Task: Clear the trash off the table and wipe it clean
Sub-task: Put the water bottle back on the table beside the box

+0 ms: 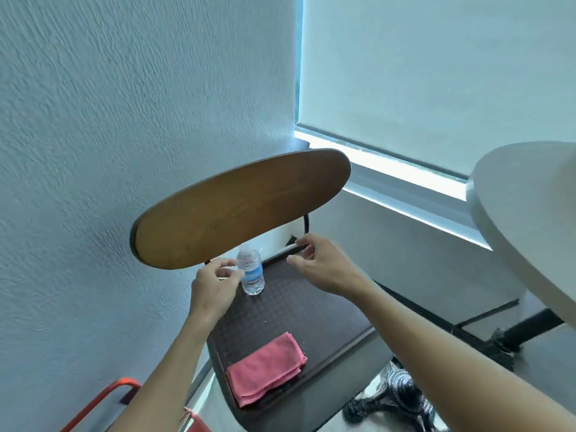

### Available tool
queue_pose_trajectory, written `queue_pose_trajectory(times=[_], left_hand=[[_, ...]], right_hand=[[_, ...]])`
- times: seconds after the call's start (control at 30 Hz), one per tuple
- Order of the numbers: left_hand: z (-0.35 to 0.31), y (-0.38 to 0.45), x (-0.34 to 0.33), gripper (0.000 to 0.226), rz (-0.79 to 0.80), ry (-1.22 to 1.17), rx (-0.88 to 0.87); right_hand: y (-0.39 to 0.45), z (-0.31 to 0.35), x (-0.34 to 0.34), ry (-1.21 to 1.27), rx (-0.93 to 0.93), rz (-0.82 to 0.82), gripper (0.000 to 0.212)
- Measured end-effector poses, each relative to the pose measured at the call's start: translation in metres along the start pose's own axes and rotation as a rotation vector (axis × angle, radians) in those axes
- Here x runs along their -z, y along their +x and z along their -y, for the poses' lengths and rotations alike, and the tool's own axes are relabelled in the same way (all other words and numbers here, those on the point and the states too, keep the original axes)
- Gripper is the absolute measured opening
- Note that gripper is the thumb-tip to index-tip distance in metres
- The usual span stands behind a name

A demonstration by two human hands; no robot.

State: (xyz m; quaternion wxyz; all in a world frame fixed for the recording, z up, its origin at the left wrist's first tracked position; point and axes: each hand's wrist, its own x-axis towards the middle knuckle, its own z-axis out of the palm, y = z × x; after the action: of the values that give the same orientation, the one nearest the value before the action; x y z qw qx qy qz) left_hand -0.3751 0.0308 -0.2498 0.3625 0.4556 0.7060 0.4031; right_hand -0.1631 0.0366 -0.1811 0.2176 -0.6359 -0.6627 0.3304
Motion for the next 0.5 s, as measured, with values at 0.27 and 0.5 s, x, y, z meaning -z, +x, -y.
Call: queue_pose_trajectory(times=[0.27, 0.5], left_hand=[[0.072, 0.037, -0.010, 0.052, 0.091, 0.154, 0.100], [0.107, 0.080, -0.033, 0.080, 0.214, 0.216, 0.067]], right_hand=[[0.039, -0.015, -0.078, -0.014, -0.035, 0.109, 0.060], [0.089, -0.022, -0.128, 0.059, -0.028, 0.105, 0.085]])
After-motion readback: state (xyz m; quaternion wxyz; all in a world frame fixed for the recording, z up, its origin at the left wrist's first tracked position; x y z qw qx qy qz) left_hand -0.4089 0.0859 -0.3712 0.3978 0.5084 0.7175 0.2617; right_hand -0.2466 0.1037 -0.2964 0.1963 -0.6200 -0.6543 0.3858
